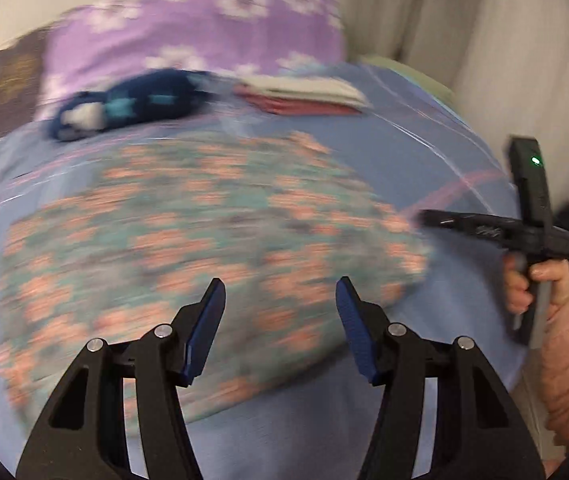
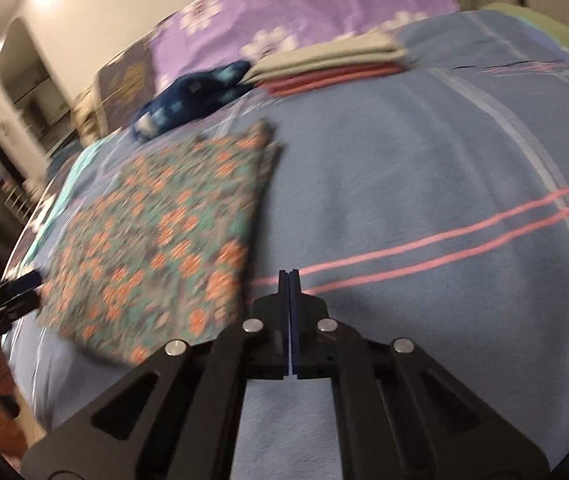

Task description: Fold small clothes

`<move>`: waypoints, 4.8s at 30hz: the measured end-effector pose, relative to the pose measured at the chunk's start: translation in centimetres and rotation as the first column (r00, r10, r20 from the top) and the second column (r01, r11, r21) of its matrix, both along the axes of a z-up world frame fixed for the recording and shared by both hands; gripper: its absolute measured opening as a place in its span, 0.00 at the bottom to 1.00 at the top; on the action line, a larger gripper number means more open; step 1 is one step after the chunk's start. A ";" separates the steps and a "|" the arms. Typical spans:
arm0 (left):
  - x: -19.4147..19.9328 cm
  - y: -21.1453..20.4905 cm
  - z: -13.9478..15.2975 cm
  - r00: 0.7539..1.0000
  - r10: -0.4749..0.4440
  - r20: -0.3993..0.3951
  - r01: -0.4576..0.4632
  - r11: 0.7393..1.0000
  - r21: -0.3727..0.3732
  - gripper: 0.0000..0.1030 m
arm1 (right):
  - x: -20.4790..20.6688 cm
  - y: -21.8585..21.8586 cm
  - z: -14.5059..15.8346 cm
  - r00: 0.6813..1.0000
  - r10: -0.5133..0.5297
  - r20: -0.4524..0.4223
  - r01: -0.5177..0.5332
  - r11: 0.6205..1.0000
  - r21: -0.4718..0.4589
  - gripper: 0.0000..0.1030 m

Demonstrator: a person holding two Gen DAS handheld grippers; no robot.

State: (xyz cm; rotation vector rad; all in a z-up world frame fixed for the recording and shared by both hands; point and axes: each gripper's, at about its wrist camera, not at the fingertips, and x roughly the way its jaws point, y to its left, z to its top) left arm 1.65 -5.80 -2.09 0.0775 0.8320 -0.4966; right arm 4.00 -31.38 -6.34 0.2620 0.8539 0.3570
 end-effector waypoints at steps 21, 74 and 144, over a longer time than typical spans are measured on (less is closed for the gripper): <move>6.2 -11.1 -5.1 0.968 -0.104 -0.228 0.095 0.994 -0.051 0.19 | -4.1 0.7 -0.8 0.976 0.207 0.068 -0.210 0.976 0.051 0.20; -0.2 -10.8 -4.3 0.919 -0.366 -0.145 0.323 0.912 -0.253 0.32 | 5.5 2.3 1.4 0.991 0.134 0.007 -0.134 0.991 0.005 0.28; -2.5 29.5 -7.9 0.947 0.296 -0.123 -0.319 0.835 -0.449 0.03 | 14.8 53.3 -0.7 0.833 0.550 -0.059 -0.479 0.663 -0.576 0.04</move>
